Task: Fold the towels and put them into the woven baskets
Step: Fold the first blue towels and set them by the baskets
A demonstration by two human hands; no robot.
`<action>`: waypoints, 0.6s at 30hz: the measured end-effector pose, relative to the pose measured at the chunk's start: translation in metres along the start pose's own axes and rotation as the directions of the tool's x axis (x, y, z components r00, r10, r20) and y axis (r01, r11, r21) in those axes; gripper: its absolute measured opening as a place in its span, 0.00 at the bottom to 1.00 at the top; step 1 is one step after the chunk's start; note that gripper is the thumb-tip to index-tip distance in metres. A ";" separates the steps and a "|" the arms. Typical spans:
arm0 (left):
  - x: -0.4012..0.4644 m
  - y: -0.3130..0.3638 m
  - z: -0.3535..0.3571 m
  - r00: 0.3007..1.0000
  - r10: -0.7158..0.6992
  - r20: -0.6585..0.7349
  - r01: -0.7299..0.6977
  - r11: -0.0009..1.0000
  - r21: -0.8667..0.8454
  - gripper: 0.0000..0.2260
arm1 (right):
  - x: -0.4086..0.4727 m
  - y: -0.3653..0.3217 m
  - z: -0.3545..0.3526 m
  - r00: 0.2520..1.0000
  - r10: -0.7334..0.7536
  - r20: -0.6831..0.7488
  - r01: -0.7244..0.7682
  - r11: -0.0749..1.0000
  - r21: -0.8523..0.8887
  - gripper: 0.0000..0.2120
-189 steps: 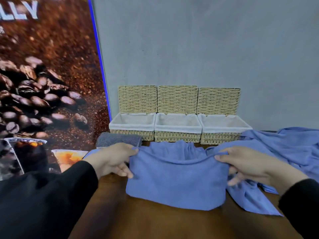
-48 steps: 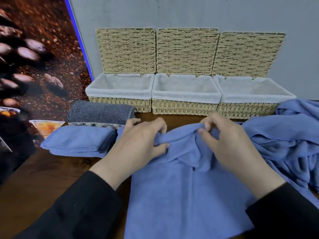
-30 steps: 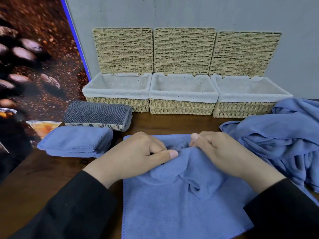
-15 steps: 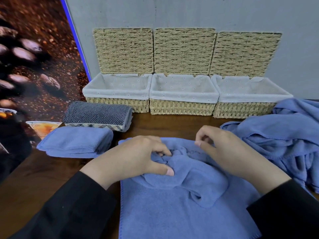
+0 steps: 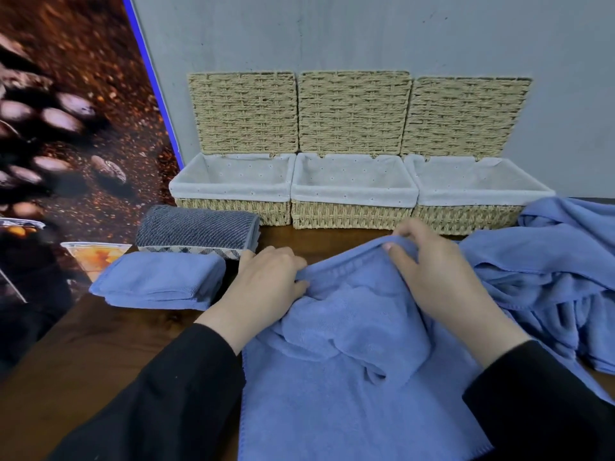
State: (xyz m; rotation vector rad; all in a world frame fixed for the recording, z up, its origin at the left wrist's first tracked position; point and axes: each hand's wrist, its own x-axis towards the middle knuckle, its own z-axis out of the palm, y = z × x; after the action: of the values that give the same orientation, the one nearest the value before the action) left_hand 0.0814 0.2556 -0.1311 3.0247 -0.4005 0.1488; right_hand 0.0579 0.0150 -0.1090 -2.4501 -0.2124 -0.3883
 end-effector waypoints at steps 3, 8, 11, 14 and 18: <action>-0.001 -0.008 -0.028 0.962 -0.012 -0.273 -0.038 0.984 -0.175 0.13 | 0.003 -0.010 -0.023 0.999 0.041 -0.025 -0.040 0.998 0.039 0.08; 0.008 -0.028 -0.093 0.947 -0.136 -0.290 0.001 0.907 -0.421 0.10 | 0.006 -0.022 -0.064 0.997 0.048 -0.061 -0.045 0.998 0.046 0.10; 0.009 -0.029 -0.116 0.947 -0.123 -0.296 -0.006 0.917 -0.400 0.10 | 0.012 -0.026 -0.085 0.999 0.033 -0.044 -0.032 0.999 0.018 0.10; 0.006 -0.027 -0.138 0.976 -0.094 -0.196 0.018 0.933 -0.359 0.07 | 0.020 -0.024 -0.104 0.987 0.082 0.136 -0.066 0.991 -0.116 0.11; 0.003 -0.019 -0.151 0.983 -0.153 0.103 0.177 0.943 -0.282 0.12 | 0.033 -0.027 -0.116 0.963 0.184 0.197 -0.138 0.965 -0.225 0.16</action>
State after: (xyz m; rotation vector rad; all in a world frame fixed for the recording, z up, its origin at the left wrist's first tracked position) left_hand 0.0765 0.2877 0.0179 2.7613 -0.1547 -0.0406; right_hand 0.0566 -0.0343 0.0042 -2.6946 -0.0631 -0.0737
